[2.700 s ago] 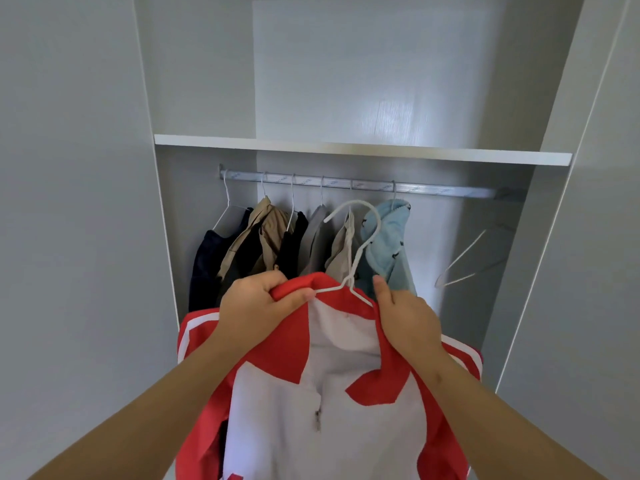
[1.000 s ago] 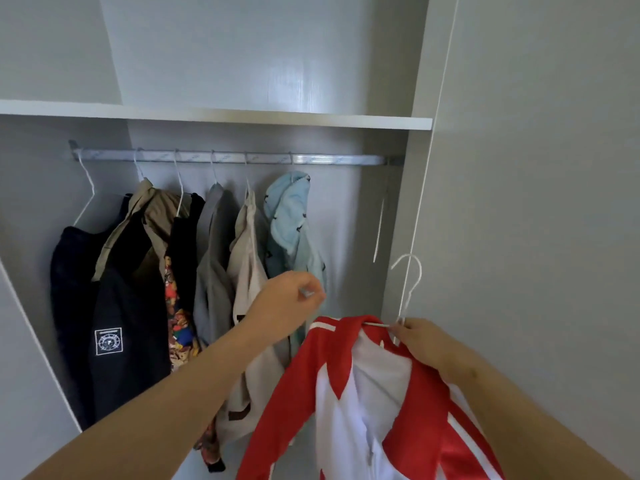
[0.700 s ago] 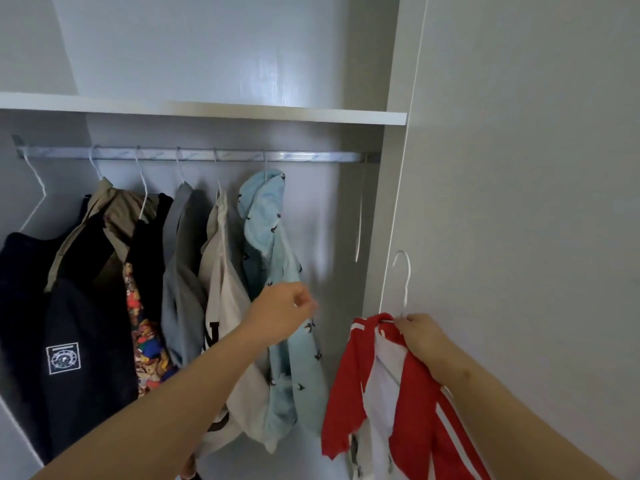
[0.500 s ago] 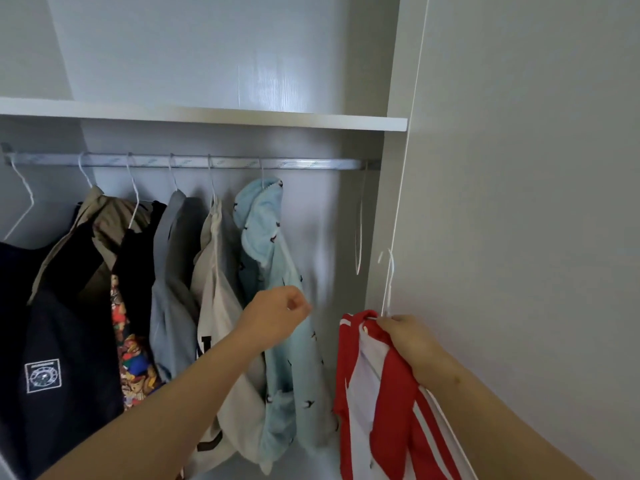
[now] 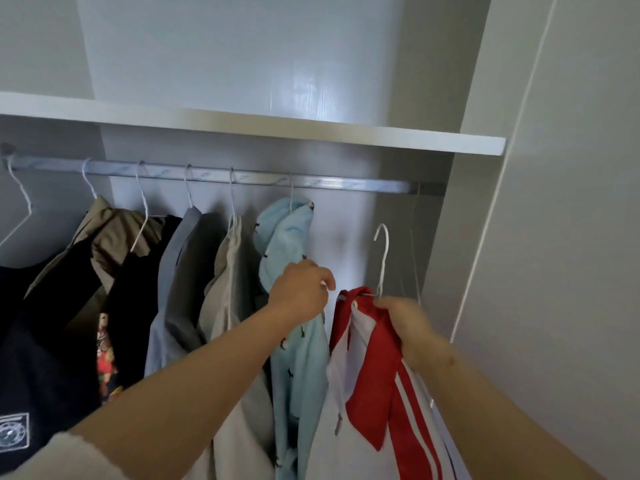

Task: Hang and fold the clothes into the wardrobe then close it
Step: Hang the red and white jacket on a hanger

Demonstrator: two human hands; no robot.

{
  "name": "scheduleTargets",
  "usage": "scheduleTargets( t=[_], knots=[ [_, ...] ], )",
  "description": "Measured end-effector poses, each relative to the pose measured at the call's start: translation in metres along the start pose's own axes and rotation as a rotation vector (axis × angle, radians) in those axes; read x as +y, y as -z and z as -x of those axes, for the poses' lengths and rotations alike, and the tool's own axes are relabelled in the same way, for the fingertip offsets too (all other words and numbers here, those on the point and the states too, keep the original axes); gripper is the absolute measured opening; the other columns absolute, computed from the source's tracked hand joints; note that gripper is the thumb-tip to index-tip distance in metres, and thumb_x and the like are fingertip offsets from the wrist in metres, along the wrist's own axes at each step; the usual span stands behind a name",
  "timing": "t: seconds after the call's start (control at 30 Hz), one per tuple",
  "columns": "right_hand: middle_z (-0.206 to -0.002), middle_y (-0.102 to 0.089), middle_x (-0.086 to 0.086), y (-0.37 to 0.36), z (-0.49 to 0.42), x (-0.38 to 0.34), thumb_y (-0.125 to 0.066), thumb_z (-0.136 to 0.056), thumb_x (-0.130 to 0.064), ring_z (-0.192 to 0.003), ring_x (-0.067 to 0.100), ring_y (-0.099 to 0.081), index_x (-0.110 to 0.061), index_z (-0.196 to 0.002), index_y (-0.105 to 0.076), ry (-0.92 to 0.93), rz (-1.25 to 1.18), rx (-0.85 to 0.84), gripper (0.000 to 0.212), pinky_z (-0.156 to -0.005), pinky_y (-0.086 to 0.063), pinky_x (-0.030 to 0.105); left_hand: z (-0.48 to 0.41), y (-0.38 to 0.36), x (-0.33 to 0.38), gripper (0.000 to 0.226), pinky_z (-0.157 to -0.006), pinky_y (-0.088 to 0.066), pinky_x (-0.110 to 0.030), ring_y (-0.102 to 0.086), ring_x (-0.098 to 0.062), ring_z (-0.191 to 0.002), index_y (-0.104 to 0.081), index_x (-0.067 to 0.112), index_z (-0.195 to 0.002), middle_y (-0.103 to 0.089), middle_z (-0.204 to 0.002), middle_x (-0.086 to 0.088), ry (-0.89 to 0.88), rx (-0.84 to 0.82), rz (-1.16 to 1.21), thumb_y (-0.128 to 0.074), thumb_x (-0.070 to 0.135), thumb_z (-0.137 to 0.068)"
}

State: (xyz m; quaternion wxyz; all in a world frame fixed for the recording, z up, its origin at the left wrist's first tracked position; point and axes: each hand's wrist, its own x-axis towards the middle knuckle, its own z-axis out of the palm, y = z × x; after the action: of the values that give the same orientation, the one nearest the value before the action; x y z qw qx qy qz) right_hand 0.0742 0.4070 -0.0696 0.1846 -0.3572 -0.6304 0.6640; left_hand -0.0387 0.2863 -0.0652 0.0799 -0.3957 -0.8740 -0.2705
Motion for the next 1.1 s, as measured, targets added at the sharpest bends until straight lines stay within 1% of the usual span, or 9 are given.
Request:
scheduleTargets(
  t=[0.1, 0.27, 0.4, 0.53, 0.63, 0.83, 0.93, 1.0, 1.1],
  knots=[
    [-0.07, -0.064, 0.017, -0.024, -0.036, -0.03, -0.059, -0.084, -0.003, -0.061, 0.027, -0.06, 0.004, -0.095, -0.067, 0.031, -0.087, 0.006, 0.016, -0.065, -0.052, 0.032, -0.046, -0.006, -0.016, 0.025, -0.091, -0.038, -0.033, -0.041, -0.025, -0.117, -0.066, 0.028, -0.107, -0.05, -0.122, -0.001, -0.059, -0.015, -0.175, -0.046, 0.026, -0.092],
    [-0.068, -0.061, 0.012, -0.056, -0.084, -0.076, -0.059, -0.084, -0.005, -0.056, 0.021, -0.056, 0.0, -0.096, -0.069, 0.092, -0.066, 0.056, 0.015, -0.038, -0.045, 0.017, -0.103, -0.007, -0.059, 0.033, -0.107, -0.019, -0.044, -0.012, -0.027, -0.138, -0.061, 0.036, -0.115, -0.023, -0.151, 0.0, -0.025, -0.18, -0.302, -0.056, 0.047, -0.084],
    [-0.074, -0.06, 0.011, -0.074, -0.107, -0.094, -0.053, -0.088, -0.005, -0.059, 0.018, -0.053, 0.003, -0.103, -0.066, 0.16, -0.029, 0.102, 0.021, -0.039, -0.044, 0.016, -0.115, -0.009, -0.088, 0.026, -0.108, -0.013, -0.043, -0.005, -0.026, -0.137, -0.065, 0.034, -0.103, -0.012, -0.154, 0.008, -0.105, -0.173, -0.276, -0.063, 0.04, -0.077],
    [-0.068, -0.057, 0.002, -0.084, -0.123, -0.108, -0.051, -0.088, -0.004, -0.057, 0.011, -0.051, 0.005, -0.105, -0.065, 0.266, 0.039, 0.116, 0.024, -0.038, -0.041, 0.011, -0.113, -0.003, -0.115, 0.019, -0.096, -0.024, -0.027, -0.015, -0.021, -0.127, -0.054, 0.029, -0.083, -0.031, -0.129, 0.012, -0.174, -0.164, -0.103, -0.064, 0.018, -0.073],
    [-0.066, -0.054, -0.001, -0.093, -0.135, -0.107, -0.049, -0.09, -0.005, -0.056, 0.009, -0.05, 0.005, -0.107, -0.063, 0.295, 0.135, 0.122, 0.024, -0.035, -0.038, 0.008, -0.112, 0.006, -0.129, 0.028, -0.09, -0.024, -0.019, -0.032, -0.019, -0.12, -0.048, 0.026, -0.081, -0.03, -0.115, 0.015, -0.175, -0.203, 0.082, -0.067, 0.009, -0.07],
    [-0.066, -0.055, 0.004, -0.11, -0.152, -0.096, -0.048, -0.092, 0.0, -0.05, 0.01, -0.052, -0.01, -0.08, -0.058, 0.248, 0.243, -0.031, 0.019, -0.034, -0.039, 0.009, -0.11, 0.009, -0.124, 0.031, -0.078, -0.032, 0.002, -0.044, -0.004, -0.102, -0.05, 0.028, -0.077, -0.039, -0.105, 0.01, -0.189, -0.232, 0.327, -0.067, 0.002, -0.072],
    [-0.079, -0.06, 0.007, -0.116, -0.159, -0.087, -0.047, -0.092, 0.0, -0.048, 0.006, -0.052, -0.002, -0.103, -0.061, 0.285, 0.415, -0.082, 0.018, -0.035, -0.037, 0.009, -0.107, 0.004, -0.126, 0.028, -0.081, -0.031, 0.001, -0.044, -0.005, -0.106, -0.053, 0.021, -0.081, -0.042, -0.108, 0.011, -0.164, -0.182, 0.421, -0.067, -0.001, -0.072],
    [-0.101, -0.06, 0.012, -0.12, -0.163, -0.08, -0.05, -0.093, -0.007, -0.06, 0.007, -0.052, -0.002, -0.125, -0.052, 0.353, 0.45, -0.045, 0.033, -0.04, -0.037, 0.007, -0.1, -0.004, -0.129, 0.028, -0.086, -0.027, 0.004, -0.04, -0.004, -0.117, -0.054, 0.019, -0.085, -0.04, -0.116, 0.016, -0.137, -0.102, 0.494, -0.064, -0.005, -0.074],
    [-0.094, -0.054, 0.0, -0.117, -0.162, -0.066, -0.057, -0.091, -0.023, -0.068, 0.007, -0.053, -0.01, -0.141, -0.034, 0.389, 0.44, -0.025, 0.056, -0.05, -0.043, 0.009, -0.088, -0.021, -0.13, 0.039, -0.104, -0.034, -0.022, -0.033, -0.014, -0.126, -0.054, 0.029, -0.088, -0.029, -0.131, 0.018, -0.056, 0.069, 0.508, -0.064, -0.005, -0.072]
  ],
)
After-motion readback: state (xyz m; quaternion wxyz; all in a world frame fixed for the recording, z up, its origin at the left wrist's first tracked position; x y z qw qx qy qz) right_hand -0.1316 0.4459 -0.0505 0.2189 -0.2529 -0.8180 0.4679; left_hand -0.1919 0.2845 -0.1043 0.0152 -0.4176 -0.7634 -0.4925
